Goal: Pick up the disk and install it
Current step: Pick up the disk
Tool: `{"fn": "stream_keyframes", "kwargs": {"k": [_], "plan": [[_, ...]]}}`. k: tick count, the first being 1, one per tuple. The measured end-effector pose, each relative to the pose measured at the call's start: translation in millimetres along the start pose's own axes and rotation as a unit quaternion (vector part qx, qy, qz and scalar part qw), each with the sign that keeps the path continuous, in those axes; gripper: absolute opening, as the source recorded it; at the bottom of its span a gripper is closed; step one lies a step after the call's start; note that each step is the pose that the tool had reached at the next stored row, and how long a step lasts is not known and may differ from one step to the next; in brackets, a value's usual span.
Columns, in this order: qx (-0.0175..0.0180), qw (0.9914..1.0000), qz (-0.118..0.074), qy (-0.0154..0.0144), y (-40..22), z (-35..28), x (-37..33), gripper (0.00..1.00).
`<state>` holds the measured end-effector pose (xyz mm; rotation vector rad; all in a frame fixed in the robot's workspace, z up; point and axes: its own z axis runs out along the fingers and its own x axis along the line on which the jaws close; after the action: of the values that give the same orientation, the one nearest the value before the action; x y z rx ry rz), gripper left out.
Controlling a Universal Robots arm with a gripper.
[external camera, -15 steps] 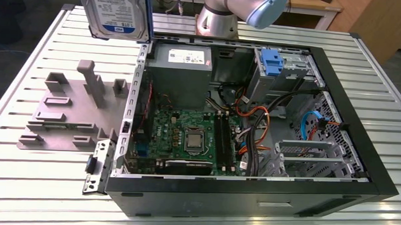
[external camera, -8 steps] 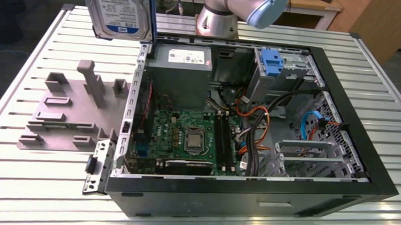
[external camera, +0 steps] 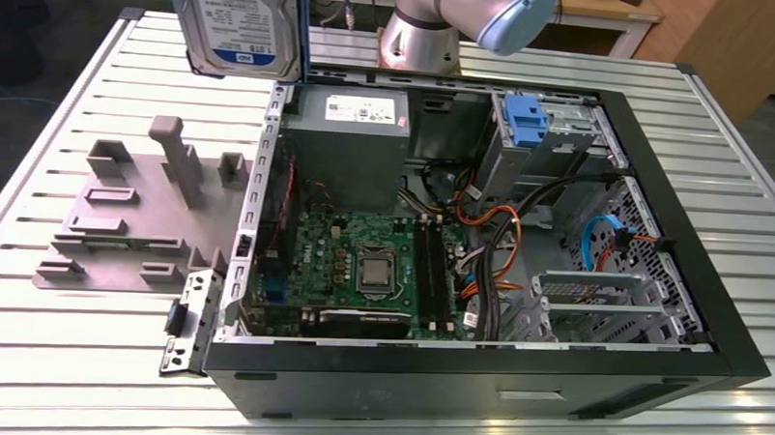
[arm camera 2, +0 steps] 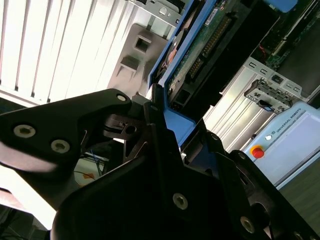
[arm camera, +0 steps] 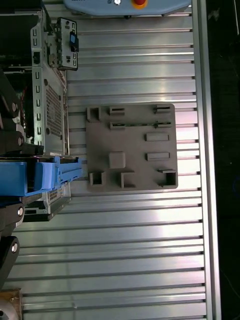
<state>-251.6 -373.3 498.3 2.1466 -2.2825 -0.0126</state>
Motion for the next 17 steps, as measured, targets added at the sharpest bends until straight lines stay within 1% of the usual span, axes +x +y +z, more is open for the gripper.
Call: {"fn": "stream_keyframes", "kwargs": {"k": [17], "plan": [[0.0000,1.00000,0.000,0.0000,-13.8,-0.2,-0.8,0.36]]}}
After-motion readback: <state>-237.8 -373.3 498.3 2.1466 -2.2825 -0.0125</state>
